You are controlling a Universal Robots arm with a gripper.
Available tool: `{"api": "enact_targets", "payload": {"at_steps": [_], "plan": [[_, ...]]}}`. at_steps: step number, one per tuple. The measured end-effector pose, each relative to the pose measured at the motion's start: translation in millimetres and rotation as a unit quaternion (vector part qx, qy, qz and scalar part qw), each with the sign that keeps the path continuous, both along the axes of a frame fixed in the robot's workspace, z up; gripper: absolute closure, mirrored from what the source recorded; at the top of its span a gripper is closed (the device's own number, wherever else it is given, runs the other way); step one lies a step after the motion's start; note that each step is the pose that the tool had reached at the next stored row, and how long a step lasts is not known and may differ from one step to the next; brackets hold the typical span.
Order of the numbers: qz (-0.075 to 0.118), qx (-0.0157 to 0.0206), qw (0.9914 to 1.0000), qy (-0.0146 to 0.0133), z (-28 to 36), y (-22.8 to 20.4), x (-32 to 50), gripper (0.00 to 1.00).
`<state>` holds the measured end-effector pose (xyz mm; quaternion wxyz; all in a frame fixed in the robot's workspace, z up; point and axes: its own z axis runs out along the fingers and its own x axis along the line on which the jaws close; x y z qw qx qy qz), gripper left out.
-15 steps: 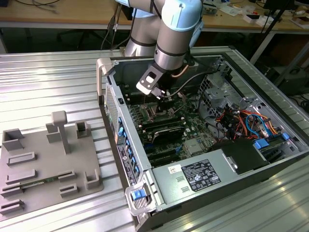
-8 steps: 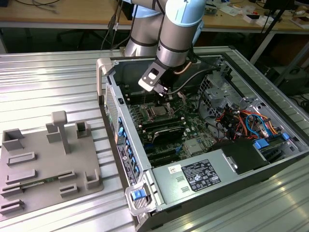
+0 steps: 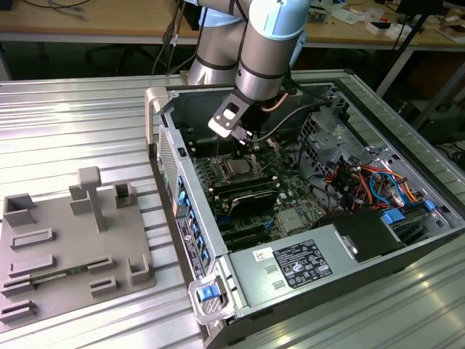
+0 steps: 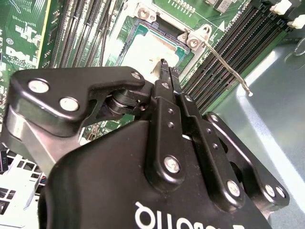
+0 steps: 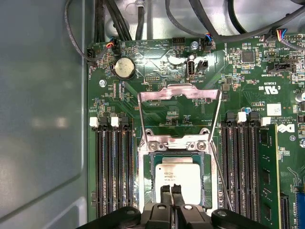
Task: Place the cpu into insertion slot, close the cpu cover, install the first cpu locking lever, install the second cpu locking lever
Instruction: 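Close the cpu cover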
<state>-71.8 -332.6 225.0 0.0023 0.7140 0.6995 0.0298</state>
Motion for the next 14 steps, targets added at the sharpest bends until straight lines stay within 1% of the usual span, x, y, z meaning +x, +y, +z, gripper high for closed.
{"api": "enact_targets", "payload": {"at_steps": [1, 12, 14], "plan": [[0.0, 0.0, 1.0, 0.0, 0.0, 0.0, 0.0, 0.89], [0.0, 0.0, 1.0, 0.0, -0.1, 0.0, 0.0, 0.89], [0.0, 0.0, 1.0, 0.0, 1.2, 0.0, 0.0, 0.89]]}}
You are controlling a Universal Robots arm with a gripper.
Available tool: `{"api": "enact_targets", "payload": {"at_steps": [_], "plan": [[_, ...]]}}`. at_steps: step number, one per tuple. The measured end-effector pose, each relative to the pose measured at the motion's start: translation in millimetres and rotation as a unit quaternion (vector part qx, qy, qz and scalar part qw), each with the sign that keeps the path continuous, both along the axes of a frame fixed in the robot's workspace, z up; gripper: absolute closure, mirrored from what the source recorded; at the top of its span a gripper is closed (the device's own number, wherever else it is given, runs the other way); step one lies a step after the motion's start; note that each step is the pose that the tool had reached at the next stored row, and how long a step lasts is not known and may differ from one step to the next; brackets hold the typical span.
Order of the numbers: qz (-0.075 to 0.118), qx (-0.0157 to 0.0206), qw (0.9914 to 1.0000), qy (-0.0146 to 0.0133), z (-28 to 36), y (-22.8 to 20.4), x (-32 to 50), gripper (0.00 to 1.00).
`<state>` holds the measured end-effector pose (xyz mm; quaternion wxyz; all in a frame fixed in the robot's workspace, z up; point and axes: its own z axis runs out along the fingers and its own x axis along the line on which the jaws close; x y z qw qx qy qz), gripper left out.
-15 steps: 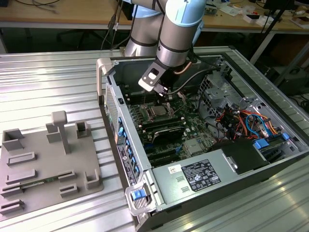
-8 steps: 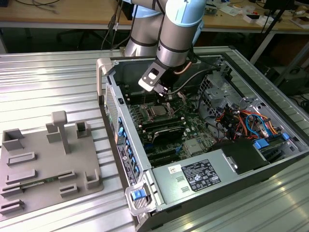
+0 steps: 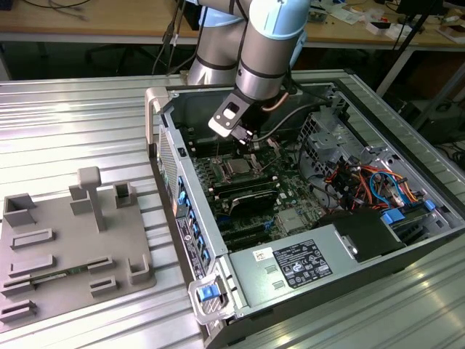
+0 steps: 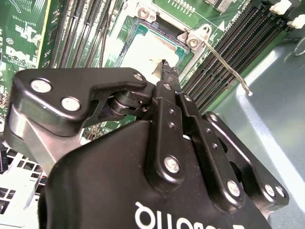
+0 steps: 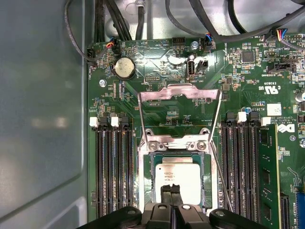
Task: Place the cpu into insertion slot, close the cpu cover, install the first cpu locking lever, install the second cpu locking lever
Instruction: 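Close the cpu cover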
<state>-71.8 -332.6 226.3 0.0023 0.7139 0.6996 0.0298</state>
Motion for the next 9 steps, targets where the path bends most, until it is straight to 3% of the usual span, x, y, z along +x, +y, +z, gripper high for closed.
{"api": "enact_targets", "payload": {"at_steps": [9], "plan": [[0.0, 0.0001, 1.0, -0.0001, 9.1, 0.0, 0.0, 0.89]]}}
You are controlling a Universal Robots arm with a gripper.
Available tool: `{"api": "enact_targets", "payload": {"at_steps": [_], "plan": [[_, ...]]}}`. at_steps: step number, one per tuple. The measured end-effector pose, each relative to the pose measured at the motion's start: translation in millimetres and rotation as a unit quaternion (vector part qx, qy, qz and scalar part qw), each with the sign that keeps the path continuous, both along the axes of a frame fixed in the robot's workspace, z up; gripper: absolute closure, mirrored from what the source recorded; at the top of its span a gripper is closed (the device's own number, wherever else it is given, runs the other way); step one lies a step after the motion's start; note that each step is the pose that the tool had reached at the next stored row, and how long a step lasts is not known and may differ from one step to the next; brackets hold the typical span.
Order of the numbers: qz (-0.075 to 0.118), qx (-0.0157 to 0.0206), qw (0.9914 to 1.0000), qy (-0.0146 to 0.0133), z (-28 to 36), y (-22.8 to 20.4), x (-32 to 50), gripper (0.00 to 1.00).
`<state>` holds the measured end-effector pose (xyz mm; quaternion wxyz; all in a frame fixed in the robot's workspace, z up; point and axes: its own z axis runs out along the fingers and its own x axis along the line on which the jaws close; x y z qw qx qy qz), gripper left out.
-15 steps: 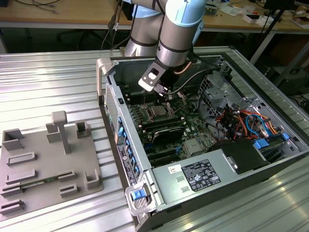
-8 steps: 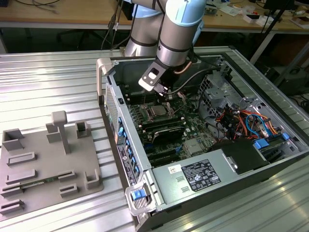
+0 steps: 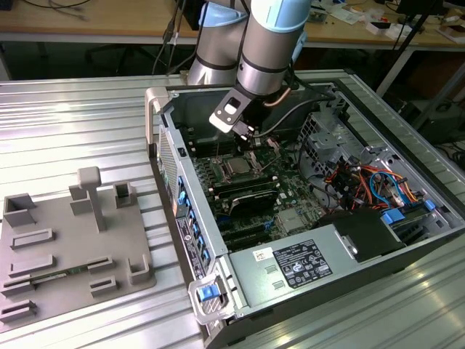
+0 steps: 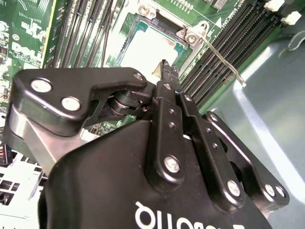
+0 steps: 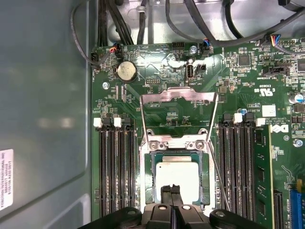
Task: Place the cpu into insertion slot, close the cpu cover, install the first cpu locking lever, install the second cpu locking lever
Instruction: 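Close the cpu cover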
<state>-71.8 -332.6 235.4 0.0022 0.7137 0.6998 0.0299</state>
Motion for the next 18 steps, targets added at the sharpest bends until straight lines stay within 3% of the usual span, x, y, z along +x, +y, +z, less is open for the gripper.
{"api": "enact_targets", "payload": {"at_steps": [12, 18], "plan": [[0.0, 0.0, 1.0, 0.0001, 0.2, -0.1, 0.5, 0.89], [0.0, 0.0, 1.0, 0.0001, 0.1, 0.0, 9.3, 0.89]]}}
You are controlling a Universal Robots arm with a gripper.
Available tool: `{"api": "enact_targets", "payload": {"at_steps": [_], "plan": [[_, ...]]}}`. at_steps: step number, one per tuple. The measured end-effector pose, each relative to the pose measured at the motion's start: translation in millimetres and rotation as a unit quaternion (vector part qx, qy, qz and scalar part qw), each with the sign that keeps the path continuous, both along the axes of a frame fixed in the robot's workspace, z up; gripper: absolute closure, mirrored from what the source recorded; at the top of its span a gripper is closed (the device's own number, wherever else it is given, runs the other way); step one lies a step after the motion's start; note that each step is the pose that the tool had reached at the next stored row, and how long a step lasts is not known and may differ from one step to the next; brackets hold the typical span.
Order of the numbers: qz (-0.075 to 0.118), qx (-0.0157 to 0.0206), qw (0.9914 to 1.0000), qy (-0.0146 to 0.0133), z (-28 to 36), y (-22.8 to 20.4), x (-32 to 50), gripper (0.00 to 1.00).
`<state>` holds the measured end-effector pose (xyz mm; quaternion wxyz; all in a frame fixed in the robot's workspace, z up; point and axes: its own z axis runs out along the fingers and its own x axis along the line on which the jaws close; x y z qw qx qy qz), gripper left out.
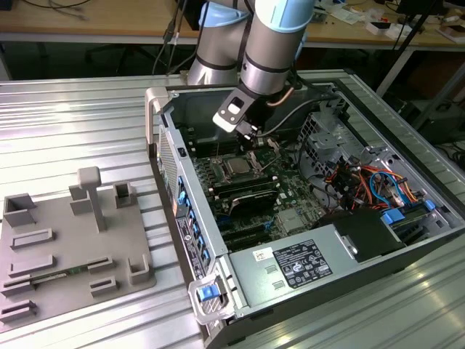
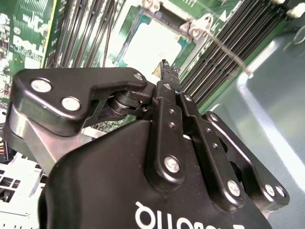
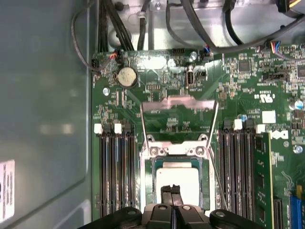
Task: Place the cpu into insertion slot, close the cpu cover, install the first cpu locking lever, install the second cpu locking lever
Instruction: 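Close the cpu cover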
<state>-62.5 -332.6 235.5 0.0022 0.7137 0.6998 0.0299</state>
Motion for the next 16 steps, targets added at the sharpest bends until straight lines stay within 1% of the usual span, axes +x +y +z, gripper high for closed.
{"api": "enact_targets", "payload": {"at_steps": [2, 4, 7, 12, 14, 16], "plan": [[0.0, 0.0, 1.0, 0.0001, 0.0, 0.0, 5.6, 0.89], [0.0, 0.0, 1.0, 0.0, 0.1, -0.1, 6.4, 0.89], [0.002, -0.0001, 1.0, 0.0, 4.8, 0.0, 6.5, 0.89], [0.006, -0.0001, 0.99998, 0.0, 20.8, 0.3, 6.6, 0.89], [0.01, -0.0007, 0.99995, 0.0001, 28.5, 0.6, 6.6, 0.89], [0.012, -0.0006, 0.99993, 0.0, 28.7, 0.7, 8.3, 0.89]]}}
